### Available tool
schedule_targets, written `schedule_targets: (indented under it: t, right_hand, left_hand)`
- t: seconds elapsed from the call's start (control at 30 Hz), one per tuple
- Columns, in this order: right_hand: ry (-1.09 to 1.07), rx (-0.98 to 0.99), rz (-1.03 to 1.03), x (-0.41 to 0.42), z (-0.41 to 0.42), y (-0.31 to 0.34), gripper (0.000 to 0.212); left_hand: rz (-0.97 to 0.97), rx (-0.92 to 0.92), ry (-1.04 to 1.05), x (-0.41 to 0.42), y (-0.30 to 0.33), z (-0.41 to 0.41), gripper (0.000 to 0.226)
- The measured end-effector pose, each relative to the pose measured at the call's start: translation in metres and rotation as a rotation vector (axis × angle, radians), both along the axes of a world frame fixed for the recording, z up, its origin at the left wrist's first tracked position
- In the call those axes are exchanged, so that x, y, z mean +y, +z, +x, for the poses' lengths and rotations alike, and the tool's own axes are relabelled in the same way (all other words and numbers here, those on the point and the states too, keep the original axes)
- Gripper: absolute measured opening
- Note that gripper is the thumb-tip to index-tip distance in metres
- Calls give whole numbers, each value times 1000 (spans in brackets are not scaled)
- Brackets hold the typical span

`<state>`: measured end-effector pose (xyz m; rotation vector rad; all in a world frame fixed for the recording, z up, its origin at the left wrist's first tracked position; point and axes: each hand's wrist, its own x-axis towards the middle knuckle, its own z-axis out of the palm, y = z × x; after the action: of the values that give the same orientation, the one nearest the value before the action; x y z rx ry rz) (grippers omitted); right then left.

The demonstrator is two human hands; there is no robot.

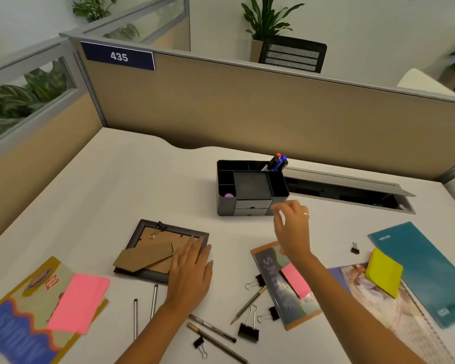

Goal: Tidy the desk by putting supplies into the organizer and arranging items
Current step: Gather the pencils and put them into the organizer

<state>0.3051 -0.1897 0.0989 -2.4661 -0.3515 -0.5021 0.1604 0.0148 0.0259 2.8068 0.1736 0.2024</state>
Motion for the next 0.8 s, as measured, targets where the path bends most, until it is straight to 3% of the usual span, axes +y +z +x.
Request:
schedule_targets:
  t: [0.2,0.47,0.57,0.8]
  right_hand:
    - [225,154,-40,-8,-78,-34,14]
    - [645,208,-337,-21,-133,-64,16]
    - [704,154,-434,-21,-134,-69,20]
    - [680,45,-536,-8,-130,-65,25]
  left_hand:
    - [-15,-30,4,-8,-7,-45,41]
    - [-80,-61,30,-2,-13,-94,43]
    - [-123,-36,9,-3,-18,-106,53]
    - [-105,-18,-187,-9,-25,-123,45]
